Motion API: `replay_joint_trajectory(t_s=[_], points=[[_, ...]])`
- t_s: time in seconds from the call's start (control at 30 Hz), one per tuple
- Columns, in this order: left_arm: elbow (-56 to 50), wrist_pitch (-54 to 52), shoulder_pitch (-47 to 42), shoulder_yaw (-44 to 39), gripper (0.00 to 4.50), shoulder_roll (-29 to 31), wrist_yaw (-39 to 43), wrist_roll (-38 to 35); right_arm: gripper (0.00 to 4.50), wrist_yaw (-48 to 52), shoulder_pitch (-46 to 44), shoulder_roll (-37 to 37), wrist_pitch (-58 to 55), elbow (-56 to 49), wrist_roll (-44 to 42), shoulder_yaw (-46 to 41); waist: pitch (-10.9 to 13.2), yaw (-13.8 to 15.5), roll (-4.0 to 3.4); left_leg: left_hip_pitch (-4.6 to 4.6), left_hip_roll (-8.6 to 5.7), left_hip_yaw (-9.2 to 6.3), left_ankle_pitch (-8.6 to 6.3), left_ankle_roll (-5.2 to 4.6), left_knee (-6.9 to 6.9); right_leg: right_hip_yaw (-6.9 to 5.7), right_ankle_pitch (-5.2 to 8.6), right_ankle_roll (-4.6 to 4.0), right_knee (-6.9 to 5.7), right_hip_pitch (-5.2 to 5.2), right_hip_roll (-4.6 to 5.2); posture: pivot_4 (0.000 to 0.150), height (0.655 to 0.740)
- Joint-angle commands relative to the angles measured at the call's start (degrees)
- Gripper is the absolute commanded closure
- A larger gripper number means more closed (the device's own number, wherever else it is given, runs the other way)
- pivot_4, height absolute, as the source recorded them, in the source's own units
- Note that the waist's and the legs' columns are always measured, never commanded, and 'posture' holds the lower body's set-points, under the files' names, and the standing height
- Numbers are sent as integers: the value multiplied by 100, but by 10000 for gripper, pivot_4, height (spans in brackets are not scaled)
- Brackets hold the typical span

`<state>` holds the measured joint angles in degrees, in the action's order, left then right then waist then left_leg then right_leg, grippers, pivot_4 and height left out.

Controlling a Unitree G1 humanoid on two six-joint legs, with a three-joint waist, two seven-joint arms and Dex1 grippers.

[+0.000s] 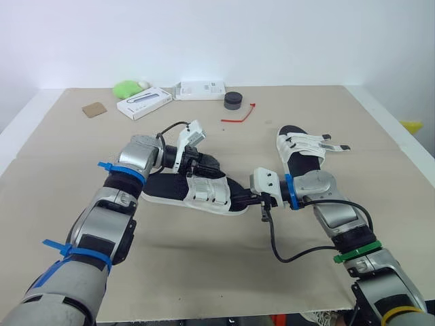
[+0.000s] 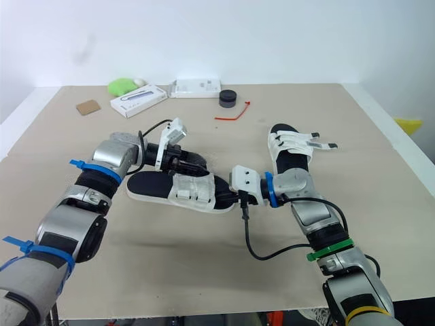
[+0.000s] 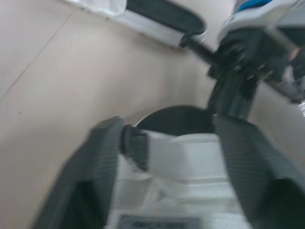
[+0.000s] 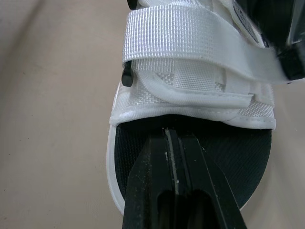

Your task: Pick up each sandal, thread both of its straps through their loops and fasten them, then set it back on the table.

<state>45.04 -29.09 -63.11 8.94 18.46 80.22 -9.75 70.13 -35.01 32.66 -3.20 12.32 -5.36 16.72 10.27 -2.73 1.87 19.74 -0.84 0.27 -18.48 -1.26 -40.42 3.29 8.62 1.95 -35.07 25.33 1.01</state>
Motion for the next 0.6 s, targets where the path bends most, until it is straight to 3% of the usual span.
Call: replay_joint_trajectory(t_s=[0.03,0.17,0.23,0.3,0.47,0.6], points=[[-626,-37,-105,-350,355,287,125,-340,45000,24,-28,1,-37,135,109,54,0,-2,0,0,3,0,0,0,0,1,0,0,0,1,-2,1500,7400],[-1112,841,40,-649,355,564,-19,-428,45000,51,-22,6,-106,123,84,49,0,0,-1,-2,9,0,0,0,0,-1,-2,-4,-1,1,-5,1500,7400],[-1253,2482,382,-696,355,908,-249,-40,45000,78,18,28,-139,84,54,33,-1,-4,-2,-2,11,1,1,2,0,0,-8,-13,0,2,-4,1500,7400],[-1286,3463,689,-749,355,1170,-399,125,45000,79,41,37,-144,56,50,24,-1,-2,-3,-13,18,14,-5,12,2,8,-21,-43,-2,2,-3,1500,7400],[-1281,4397,1531,-618,355,1642,-377,311,45000,96,46,47,-96,94,63,-5,-1,22,-2,-9,19,14,-5,17,4,-6,-22,-54,-1,4,6,1500,7400],[-1379,4572,1854,-442,355,1592,-368,359,45000,103,36,15,-99,103,76,-9,-2,23,-1,-4,11,16,-4,16,1,-9,-23,-48,2,3,14,1500,7400]])
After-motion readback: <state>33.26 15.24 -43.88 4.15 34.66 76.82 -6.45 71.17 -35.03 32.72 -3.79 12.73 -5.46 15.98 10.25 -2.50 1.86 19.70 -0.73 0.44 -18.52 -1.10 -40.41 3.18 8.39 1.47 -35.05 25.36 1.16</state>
